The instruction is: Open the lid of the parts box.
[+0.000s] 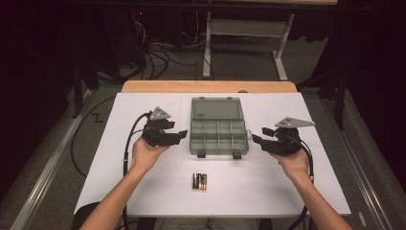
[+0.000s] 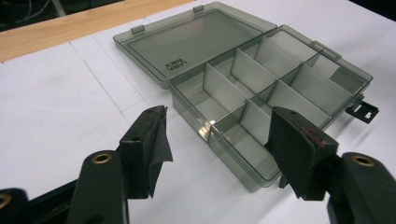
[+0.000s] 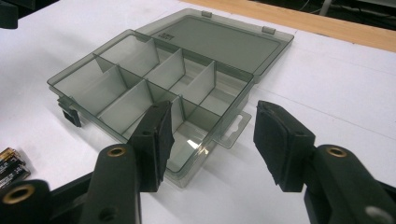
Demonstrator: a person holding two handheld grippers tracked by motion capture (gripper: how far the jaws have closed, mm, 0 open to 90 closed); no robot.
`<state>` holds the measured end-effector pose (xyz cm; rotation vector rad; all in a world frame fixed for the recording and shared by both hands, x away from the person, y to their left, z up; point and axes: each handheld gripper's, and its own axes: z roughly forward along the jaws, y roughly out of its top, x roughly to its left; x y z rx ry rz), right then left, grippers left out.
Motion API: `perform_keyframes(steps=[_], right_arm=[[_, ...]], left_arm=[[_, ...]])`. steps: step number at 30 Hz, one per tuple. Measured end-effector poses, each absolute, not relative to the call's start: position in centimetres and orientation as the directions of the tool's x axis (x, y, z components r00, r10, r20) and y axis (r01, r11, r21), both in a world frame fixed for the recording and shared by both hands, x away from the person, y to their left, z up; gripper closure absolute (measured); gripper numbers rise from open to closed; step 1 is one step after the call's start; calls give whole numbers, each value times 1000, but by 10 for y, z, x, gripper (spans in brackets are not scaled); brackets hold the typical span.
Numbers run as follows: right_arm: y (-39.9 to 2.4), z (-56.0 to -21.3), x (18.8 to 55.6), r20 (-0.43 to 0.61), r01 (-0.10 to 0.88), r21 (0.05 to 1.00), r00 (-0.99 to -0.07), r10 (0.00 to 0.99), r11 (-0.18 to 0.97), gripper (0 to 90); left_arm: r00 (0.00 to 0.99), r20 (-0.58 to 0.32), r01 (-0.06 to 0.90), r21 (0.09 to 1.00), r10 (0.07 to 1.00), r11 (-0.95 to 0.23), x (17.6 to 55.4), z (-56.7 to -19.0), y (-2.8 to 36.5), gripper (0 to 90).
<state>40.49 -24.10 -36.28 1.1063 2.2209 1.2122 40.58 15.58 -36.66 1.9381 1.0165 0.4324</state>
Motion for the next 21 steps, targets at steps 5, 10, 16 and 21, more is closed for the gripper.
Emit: perform_keyframes(steps=[5,10,16,21], right_arm=[[-243,-364,403,58,460,834,-623,780,306,486],[-244,-365,400,48,442,843,-629,776,306,478],[-244,-364,395,46,425,852,-642,765,305,459],[-246,-363,391,44,405,864,-652,757,299,455]], left_arm=[[605,-95,479,837,790,-266,401,-367,160,374],[606,-99,474,842,789,-258,393,-370,165,374],[600,-113,456,862,792,-223,385,-371,175,374],[600,-111,459,859,792,-228,381,-372,178,370]])
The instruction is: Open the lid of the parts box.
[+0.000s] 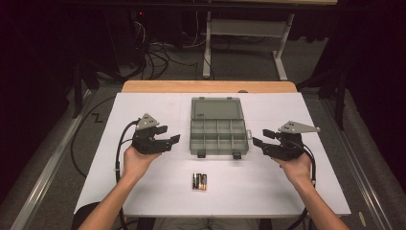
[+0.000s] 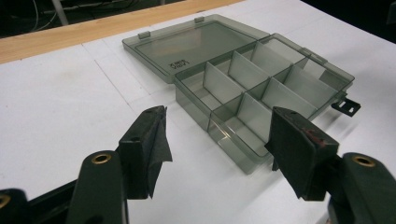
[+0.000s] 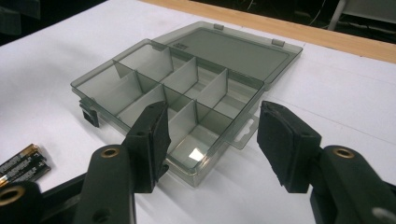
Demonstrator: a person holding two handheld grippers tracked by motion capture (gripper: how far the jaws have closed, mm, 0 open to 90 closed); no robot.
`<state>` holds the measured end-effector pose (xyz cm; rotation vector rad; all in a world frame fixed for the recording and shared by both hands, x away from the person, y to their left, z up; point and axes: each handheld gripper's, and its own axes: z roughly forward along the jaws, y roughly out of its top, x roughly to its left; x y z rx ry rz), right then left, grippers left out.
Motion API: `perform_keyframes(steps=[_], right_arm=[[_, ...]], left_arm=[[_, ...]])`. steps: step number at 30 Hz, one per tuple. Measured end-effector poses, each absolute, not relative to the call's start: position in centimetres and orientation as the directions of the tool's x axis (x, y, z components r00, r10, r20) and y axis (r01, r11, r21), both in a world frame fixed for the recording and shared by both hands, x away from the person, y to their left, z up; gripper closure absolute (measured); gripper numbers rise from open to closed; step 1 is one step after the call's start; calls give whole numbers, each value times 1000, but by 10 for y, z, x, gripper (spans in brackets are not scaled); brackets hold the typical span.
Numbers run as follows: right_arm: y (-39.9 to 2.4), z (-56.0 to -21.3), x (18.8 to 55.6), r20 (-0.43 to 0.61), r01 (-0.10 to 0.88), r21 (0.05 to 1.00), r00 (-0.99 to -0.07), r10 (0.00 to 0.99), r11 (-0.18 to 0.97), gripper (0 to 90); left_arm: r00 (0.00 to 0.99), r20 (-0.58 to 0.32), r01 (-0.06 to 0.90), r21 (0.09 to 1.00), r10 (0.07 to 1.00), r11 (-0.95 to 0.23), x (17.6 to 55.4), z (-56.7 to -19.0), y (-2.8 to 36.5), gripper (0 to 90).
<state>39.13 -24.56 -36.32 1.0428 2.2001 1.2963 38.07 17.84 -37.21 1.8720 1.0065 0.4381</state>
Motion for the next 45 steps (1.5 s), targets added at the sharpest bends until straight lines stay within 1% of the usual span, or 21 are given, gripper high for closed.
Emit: perform_keyframes(steps=[17,24,36,45], right_arm=[[-259,-367,370,21,333,906,-651,758,261,431],[-266,-374,360,15,305,921,-650,759,243,421],[-277,-384,345,-8,261,936,-654,756,235,407],[-288,-394,339,17,258,946,-644,765,196,393]], left_arm=[[592,-73,421,877,802,-231,359,-381,189,369],[602,-34,368,899,798,-239,347,-383,186,372],[601,-43,364,904,798,-225,341,-390,188,372],[602,-63,360,911,796,-200,336,-395,189,369]])
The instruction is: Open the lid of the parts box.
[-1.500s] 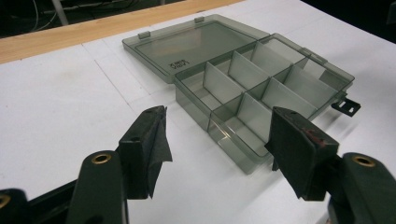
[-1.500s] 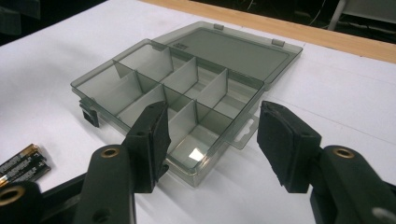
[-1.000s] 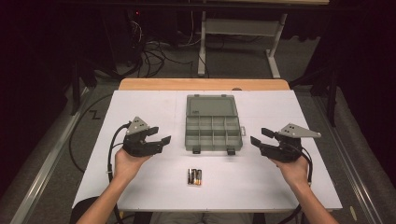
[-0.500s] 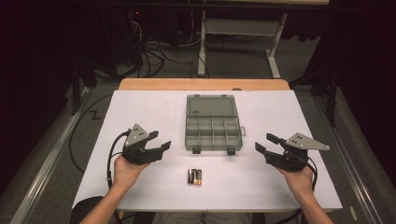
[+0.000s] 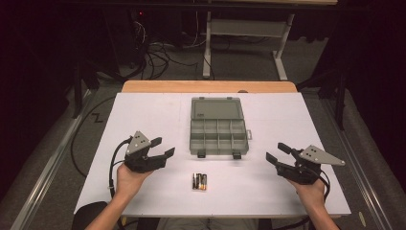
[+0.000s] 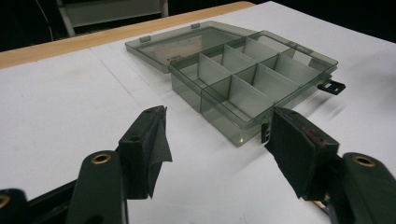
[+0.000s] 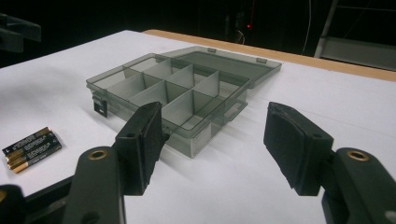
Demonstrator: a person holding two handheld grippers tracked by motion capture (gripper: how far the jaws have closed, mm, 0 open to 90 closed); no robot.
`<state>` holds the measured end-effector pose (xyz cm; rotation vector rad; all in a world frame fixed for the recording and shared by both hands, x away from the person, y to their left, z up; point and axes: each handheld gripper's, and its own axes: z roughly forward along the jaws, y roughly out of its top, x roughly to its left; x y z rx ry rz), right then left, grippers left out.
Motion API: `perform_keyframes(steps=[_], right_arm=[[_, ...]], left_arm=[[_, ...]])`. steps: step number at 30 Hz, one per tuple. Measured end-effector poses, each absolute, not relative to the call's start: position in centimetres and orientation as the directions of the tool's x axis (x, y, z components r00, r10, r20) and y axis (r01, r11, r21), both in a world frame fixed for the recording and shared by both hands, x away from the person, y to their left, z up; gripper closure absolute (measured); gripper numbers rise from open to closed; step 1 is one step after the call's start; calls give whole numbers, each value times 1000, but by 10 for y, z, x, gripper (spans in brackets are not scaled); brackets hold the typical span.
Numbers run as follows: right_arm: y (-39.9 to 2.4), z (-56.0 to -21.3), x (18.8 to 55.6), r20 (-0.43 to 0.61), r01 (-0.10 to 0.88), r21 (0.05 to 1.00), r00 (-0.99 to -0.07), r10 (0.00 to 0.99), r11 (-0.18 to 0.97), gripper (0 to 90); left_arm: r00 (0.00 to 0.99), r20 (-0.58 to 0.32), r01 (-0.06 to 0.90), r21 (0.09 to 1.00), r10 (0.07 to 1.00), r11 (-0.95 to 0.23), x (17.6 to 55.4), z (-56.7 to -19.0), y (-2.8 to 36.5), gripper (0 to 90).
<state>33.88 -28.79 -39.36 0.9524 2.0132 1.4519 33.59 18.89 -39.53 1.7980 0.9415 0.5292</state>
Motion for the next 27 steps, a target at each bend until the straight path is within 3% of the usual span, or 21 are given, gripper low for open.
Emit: perform_keyframes(steps=[13,20,27], right_arm=[[-298,-408,330,41,245,958,-628,777,147,361],[-303,-410,322,39,200,975,-598,800,102,362],[-303,-410,322,16,180,977,-595,803,114,366]], left_arm=[[594,-59,353,915,802,-194,326,-409,200,361],[598,-141,374,919,789,-120,320,-418,208,364],[599,-73,344,922,797,-175,318,-420,204,364]])
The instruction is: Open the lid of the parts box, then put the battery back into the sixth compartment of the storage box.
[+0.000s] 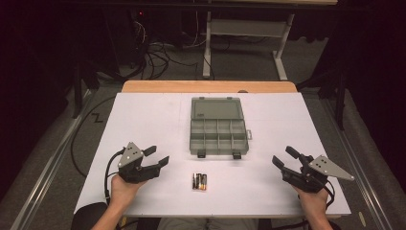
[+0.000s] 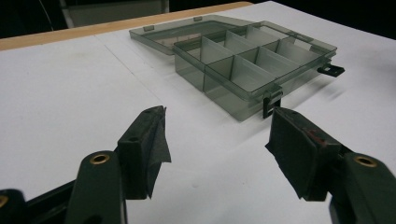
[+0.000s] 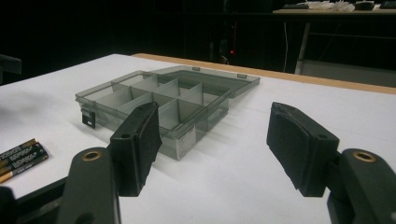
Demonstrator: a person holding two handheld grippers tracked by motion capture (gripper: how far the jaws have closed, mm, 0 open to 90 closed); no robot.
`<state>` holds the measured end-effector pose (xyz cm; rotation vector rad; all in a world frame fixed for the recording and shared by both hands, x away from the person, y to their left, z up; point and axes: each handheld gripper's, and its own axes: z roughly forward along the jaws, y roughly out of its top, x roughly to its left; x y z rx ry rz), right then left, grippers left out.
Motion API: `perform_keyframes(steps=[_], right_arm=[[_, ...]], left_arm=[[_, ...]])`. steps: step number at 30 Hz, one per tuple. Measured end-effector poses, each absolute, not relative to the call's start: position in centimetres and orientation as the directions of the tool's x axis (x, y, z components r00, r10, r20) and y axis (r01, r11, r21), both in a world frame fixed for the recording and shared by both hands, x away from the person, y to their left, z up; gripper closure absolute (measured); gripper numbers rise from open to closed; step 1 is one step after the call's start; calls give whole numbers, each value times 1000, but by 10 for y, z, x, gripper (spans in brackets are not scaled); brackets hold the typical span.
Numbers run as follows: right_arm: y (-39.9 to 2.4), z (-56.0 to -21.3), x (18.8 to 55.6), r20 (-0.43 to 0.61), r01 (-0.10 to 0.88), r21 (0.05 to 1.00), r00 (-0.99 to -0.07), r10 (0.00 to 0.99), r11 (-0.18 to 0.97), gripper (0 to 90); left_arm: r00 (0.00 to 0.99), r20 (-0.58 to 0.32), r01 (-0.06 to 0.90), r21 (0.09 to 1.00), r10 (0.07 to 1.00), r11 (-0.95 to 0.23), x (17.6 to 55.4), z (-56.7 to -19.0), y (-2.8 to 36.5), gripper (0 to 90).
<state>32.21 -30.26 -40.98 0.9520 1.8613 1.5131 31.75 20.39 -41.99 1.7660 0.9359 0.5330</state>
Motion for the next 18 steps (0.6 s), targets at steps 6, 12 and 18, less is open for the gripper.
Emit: perform_keyframes(steps=[6,12,18], right_arm=[[-301,-410,324,5,175,977,-603,797,126,365],[-299,-411,326,4,175,976,-612,791,131,365],[-300,-411,323,-9,164,976,-620,784,141,360]], left_arm=[[586,-86,368,914,806,-169,316,-418,202,366],[564,-107,417,893,818,-171,316,-414,199,357],[565,-135,458,871,814,-174,321,-407,193,379]])
